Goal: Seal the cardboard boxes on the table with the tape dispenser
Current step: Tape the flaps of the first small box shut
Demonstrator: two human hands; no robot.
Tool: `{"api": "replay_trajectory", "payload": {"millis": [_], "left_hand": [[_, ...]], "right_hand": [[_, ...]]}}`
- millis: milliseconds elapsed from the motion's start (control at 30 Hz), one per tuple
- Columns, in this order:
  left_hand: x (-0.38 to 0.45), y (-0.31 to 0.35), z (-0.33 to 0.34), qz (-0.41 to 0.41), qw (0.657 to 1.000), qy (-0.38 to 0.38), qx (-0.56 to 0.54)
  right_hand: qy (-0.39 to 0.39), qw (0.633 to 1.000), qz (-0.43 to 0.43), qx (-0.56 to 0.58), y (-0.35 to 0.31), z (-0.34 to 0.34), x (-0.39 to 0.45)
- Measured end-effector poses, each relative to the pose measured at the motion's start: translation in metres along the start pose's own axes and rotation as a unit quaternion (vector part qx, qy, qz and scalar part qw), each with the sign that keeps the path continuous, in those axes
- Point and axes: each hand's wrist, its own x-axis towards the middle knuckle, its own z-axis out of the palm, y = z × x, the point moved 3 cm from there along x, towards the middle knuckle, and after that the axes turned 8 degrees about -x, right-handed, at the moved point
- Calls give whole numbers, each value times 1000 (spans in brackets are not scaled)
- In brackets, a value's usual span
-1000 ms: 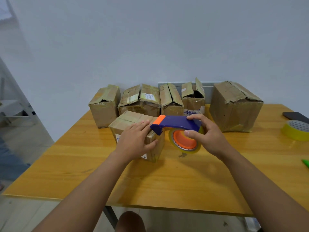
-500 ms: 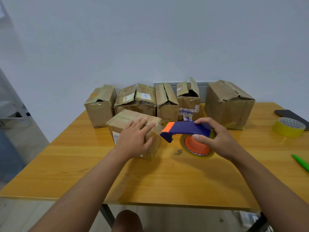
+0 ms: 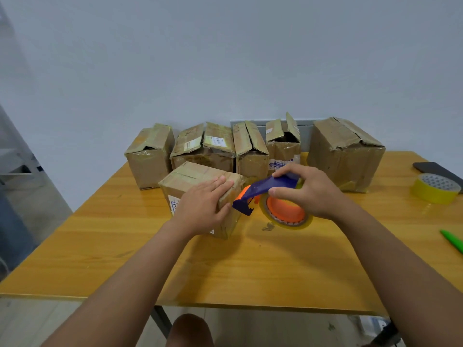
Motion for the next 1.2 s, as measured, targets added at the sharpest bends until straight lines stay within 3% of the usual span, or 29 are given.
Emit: {"api": "replay_trajectory", "payload": {"millis": [133, 233, 433, 567, 767, 1000, 1100, 1200], "left_hand": [[1, 0, 0, 0, 1000, -12, -4], [0, -4, -1, 2, 1000, -20, -9], [4, 1, -2, -30, 997, 4, -68], [3, 3, -5, -29, 995, 18, -97], [-8, 0, -20, -25, 987, -33, -158], [-5, 13, -3, -33, 996, 62, -63], [-7, 12, 0, -26, 996, 73, -42], [-8, 14, 4, -69, 994, 77, -22]], "right_hand": [[14, 999, 42, 20, -5, -1, 14], [-56, 994, 60, -79, 7, 14, 9], [142, 983, 115, 11, 35, -4, -13], [179, 976, 116, 53, 37, -3, -16], [222, 960, 117, 126, 43, 4, -20], [277, 939, 138, 152, 52, 32, -37], [289, 935, 153, 140, 58, 49, -46], [295, 933, 158, 134, 59, 64, -51]]}}
